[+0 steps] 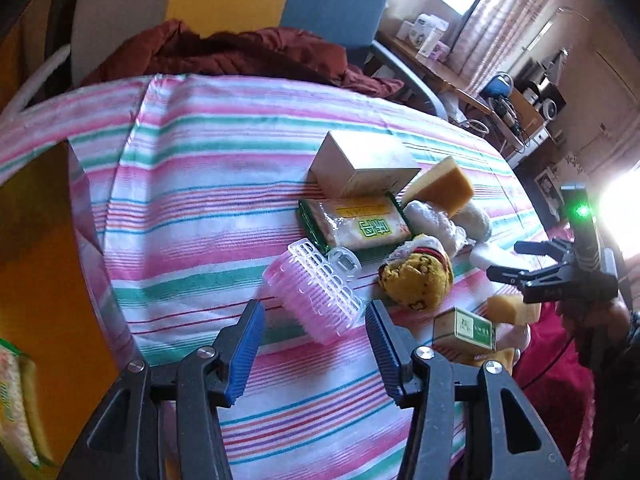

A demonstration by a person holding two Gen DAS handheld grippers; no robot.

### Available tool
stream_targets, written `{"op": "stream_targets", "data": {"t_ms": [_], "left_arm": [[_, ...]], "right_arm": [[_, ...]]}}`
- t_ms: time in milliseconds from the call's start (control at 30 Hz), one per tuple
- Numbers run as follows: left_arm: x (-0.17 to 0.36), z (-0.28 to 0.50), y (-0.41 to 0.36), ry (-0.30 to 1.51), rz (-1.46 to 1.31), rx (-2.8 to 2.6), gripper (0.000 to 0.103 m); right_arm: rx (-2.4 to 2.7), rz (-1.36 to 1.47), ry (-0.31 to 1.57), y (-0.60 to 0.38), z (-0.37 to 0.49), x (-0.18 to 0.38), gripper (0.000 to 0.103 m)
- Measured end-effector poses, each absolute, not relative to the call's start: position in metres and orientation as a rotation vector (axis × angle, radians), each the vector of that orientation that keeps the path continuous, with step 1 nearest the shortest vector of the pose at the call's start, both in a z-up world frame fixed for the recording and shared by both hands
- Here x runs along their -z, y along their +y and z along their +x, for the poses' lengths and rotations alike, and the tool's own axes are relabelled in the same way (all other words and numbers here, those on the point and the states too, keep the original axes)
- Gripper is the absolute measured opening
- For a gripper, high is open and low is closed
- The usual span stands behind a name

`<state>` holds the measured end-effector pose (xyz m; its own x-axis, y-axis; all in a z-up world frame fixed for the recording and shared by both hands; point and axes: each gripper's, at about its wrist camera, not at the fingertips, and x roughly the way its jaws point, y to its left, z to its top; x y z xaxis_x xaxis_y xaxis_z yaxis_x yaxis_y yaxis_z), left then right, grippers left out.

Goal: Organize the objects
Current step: 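Grasp the pink hair roller with the left gripper while the right grasps the white sponge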

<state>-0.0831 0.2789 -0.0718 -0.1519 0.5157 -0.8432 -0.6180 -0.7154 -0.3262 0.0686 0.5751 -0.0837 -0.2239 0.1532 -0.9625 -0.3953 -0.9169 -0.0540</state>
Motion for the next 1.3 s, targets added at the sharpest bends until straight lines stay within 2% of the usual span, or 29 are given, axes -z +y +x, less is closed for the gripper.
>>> {"op": "stream_targets", "data": {"t_ms": [100,167,200,367,700,1033,1300], "left_arm": [[0.082,-0.091,0.286,0.071,-1.42,-1.924,0.053],[0.089,-0.095,0.293,0.045,-1.447,-1.911,0.053],[0.094,-0.098,0.297,0.043,-1.466,-1.911,0.053],[0.11,-0.102,0.306,0.029,-1.473,-1.914,0.051],[0.089,-0.079,0.299,0.164,-1.284,-1.957,0.037],[0.049,-0.058,0.269,0.143,-1.151,-1.99,0.036],[0.028,-0.059,0.209,0.052,-1.14,-2.095,0.037]], "right_arm": [[-2.199,-1.714,0.281,0.576,0.065,0.089,0.091],[-2.204,-1.733,0.275,0.574,0.065,0.092,0.075],[-2.203,-1.739,0.272,0.574,0.066,0.094,0.07],[-2.242,-1.709,0.257,0.567,0.073,0.093,0.06],[-2.327,-1.469,0.207,0.549,0.102,0.02,0.059],[-2.437,-1.254,0.225,0.511,0.095,-0.021,0.059],[-2.614,-1.243,0.25,0.443,0.052,-0.023,0.059]]}}
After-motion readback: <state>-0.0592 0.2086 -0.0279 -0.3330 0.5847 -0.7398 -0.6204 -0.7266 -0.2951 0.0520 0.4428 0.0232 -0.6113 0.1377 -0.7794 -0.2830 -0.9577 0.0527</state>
